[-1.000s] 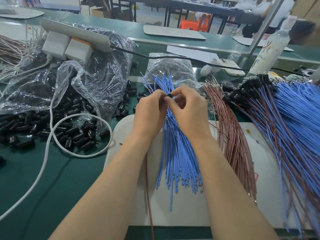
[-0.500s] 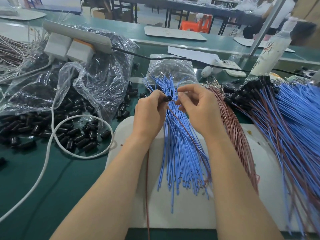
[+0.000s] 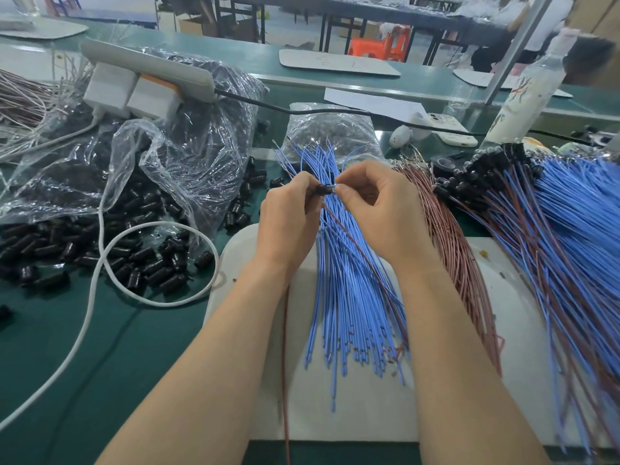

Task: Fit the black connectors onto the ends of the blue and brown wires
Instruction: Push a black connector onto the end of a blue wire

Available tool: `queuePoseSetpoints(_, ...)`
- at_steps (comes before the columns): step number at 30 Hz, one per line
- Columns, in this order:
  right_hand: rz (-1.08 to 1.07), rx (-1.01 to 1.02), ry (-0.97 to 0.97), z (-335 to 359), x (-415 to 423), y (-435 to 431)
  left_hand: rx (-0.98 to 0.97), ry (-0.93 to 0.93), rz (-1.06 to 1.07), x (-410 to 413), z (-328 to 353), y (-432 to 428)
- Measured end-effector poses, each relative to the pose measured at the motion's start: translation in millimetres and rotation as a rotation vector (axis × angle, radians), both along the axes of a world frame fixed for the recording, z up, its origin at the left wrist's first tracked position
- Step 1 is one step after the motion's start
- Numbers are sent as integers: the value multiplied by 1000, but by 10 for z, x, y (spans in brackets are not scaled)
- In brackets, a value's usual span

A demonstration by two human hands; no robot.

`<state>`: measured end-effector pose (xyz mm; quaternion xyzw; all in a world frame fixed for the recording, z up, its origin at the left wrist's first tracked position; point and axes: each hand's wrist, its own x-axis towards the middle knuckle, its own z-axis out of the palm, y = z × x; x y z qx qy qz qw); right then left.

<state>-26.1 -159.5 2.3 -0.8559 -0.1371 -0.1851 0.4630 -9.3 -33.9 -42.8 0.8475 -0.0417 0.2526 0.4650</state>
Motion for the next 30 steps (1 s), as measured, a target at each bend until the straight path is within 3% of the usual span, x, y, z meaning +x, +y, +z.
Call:
queuePoseSetpoints(14,-120,-162,-83,-58,38,36,245,15,34,-77,72,-28)
queuePoseSetpoints(19,-152,-138,-21,-82,83,-97,249,46,-125,-102,67,-34)
queuePoseSetpoints(23,-115,-152,72,-122,127,-171,283,42,-114,-94,53,-40)
queuePoseSetpoints(30,-108,94,183,-150,168,-220,176,69,-151,-56,18,-36)
